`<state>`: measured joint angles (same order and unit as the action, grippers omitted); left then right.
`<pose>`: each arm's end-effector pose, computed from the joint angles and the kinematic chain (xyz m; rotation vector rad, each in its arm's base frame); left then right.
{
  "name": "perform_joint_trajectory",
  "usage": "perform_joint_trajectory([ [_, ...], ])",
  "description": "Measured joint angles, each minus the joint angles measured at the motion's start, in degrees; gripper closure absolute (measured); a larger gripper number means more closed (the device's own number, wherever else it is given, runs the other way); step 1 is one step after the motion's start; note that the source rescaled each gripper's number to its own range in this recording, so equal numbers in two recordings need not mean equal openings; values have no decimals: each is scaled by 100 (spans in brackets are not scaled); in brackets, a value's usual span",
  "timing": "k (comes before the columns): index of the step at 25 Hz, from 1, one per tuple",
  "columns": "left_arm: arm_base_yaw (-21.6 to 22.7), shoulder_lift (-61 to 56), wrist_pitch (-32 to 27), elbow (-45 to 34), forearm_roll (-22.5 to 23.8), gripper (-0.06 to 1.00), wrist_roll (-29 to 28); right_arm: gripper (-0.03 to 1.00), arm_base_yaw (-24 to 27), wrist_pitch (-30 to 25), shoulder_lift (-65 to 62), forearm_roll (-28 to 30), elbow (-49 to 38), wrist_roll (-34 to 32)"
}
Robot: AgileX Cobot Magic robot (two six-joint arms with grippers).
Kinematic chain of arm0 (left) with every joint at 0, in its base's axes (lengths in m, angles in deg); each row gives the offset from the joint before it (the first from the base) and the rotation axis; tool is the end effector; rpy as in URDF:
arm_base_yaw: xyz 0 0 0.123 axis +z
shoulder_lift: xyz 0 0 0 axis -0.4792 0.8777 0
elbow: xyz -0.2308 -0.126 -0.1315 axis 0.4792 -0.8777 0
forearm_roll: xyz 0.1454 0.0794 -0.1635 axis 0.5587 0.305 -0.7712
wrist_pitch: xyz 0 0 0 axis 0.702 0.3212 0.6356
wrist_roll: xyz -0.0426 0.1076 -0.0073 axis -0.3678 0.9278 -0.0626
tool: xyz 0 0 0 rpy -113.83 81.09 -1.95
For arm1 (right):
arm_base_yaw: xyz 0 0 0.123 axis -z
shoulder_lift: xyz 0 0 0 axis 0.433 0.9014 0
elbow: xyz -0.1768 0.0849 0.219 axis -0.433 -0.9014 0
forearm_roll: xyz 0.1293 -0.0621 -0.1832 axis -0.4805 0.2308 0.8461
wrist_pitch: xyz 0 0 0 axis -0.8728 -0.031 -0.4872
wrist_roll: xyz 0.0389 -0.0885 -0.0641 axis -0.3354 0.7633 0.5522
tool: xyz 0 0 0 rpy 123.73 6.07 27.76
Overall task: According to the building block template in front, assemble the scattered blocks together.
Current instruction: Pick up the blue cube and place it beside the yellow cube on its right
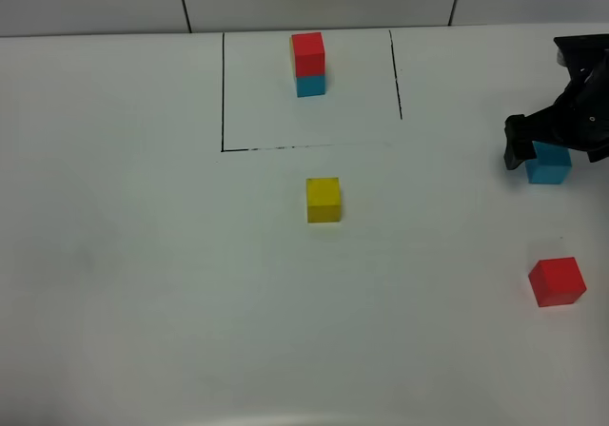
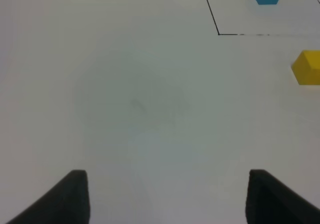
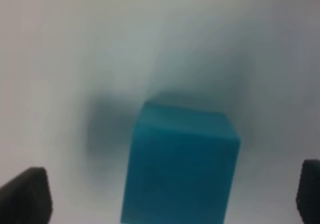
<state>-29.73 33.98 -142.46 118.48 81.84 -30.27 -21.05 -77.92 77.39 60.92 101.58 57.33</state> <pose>-0.0088 -0.0086 0.2602 0.0426 2.0165 -0.1044 0.4060 -0.0259 0.1420 -0.0593 2.8738 0.0482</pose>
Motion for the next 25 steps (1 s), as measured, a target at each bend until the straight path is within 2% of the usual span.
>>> perform_joint_trajectory([
  [4,0,0,0,0,0,53,0,1,51,13,143,-163,12,168],
  [7,0,0,0,0,0,53,0,14,51,65,224,-227,12,249],
  [9,0,0,0,0,0,53,0,30,51,120,235,-247,12,256],
  [11,0,0,0,0,0,53,0,56,51,146,235,-247,12,249],
  [13,0,0,0,0,0,53,0,89,51,184,235,-247,12,249],
  [14,0,0,0,0,0,53,0,96,51,201,235,-247,12,249],
  [16,0,0,0,0,0,53,0,96,51,189,235,-188,12,314],
  [19,0,0,0,0,0,53,0,96,11,48,196,-113,12,829],
  [23,0,0,0,0,0,53,-6,96,-358,-605,-16,-86,12,2332],
  [25,0,0,0,0,0,53,-6,96,-693,-928,-99,-30,43,3350],
])
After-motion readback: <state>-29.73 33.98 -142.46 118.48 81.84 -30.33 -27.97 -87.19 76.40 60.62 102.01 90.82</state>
